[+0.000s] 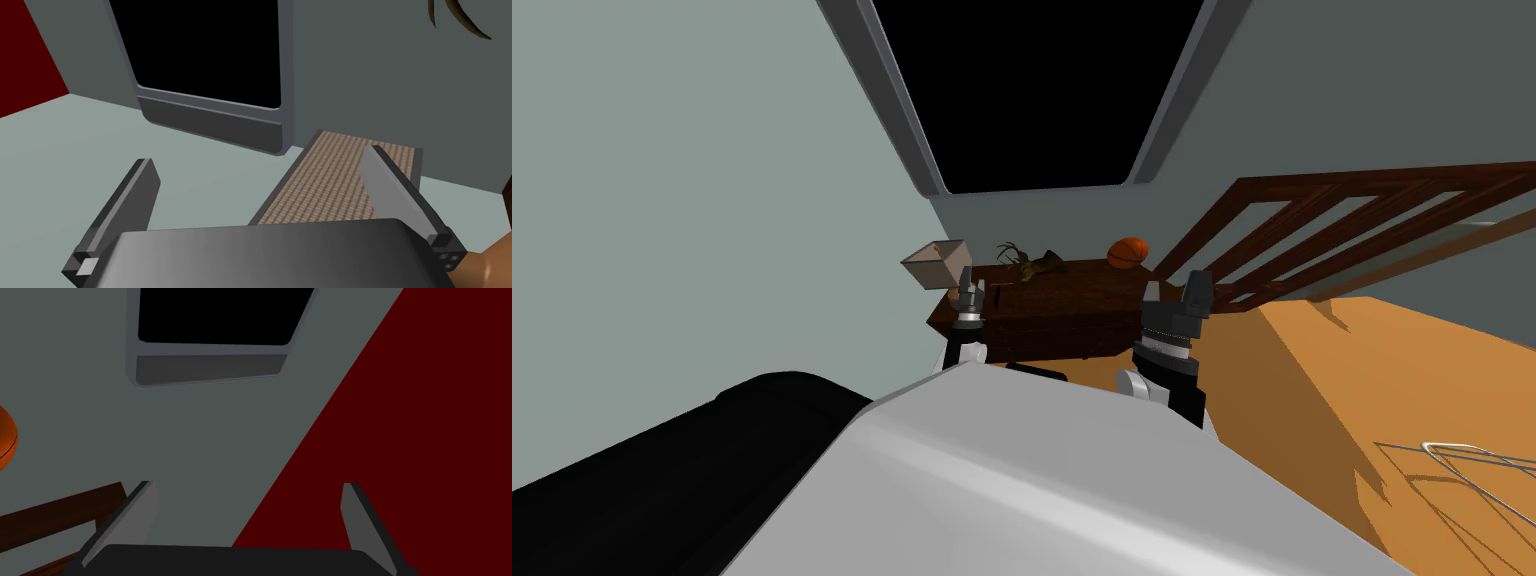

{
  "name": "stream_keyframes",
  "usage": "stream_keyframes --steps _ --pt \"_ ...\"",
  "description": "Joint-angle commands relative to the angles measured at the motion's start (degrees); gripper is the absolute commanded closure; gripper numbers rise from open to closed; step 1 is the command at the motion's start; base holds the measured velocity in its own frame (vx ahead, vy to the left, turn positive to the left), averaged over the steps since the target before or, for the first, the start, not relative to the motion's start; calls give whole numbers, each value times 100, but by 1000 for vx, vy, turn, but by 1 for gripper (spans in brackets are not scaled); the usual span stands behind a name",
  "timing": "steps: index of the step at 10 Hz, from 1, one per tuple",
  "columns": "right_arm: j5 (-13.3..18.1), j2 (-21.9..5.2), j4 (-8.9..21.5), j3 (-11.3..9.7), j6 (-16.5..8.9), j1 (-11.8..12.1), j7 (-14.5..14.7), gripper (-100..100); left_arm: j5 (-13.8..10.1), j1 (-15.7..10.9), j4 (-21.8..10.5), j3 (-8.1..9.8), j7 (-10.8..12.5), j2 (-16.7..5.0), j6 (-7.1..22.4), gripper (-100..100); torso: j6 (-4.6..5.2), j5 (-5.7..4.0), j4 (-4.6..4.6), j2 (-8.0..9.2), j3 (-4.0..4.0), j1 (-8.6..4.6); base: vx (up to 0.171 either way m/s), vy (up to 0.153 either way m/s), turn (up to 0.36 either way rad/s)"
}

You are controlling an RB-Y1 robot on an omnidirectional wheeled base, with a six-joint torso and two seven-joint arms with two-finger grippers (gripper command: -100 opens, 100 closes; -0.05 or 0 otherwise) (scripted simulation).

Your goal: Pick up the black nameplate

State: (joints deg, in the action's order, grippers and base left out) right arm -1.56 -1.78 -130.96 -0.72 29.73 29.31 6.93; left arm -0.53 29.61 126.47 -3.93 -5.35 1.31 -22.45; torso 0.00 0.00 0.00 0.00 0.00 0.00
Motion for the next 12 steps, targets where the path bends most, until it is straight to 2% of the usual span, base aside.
stream_keyframes --steps 1,4,7,8,10,11,12 --pt "0 0 0 0 0 0 0 0 71 91 -16 40 -20 -246 -24 -100 0 0 0 0 0 0 -2 -25 -107" --pt "0 1 0 -1 0 0 0 0 252 311 -62 142 -85 -717 -99 -100 1 -4 1 4 2 -18 -8 -50 -102" --pt "0 1 0 -1 0 -1 0 0 535 636 -149 289 -208 -1253 -225 -100 1 -6 4 18 10 -25 -45 -70 -138" --pt "0 1 0 -1 0 -1 0 0 535 636 -149 289 -208 -1334 -225 -100 1 -6 5 26 15 -24 -46 -51 -41" --pt "0 1 0 -1 0 -1 0 0 779 897 -236 404 -331 -1706 -335 -100 1 -4 4 19 11 -18 -44 -63 -145" --pt "0 1 0 -1 0 -1 0 0 779 897 -236 404 -331 -1816 -335 -100 2 -5 5 22 13 -23 -43 -46 -61" --pt "0 0 0 0 0 0 0 0 918 1039 -289 464 -407 -2032 -396 -100 -1 -4 5 20 12 -16 -42 -52 -115"
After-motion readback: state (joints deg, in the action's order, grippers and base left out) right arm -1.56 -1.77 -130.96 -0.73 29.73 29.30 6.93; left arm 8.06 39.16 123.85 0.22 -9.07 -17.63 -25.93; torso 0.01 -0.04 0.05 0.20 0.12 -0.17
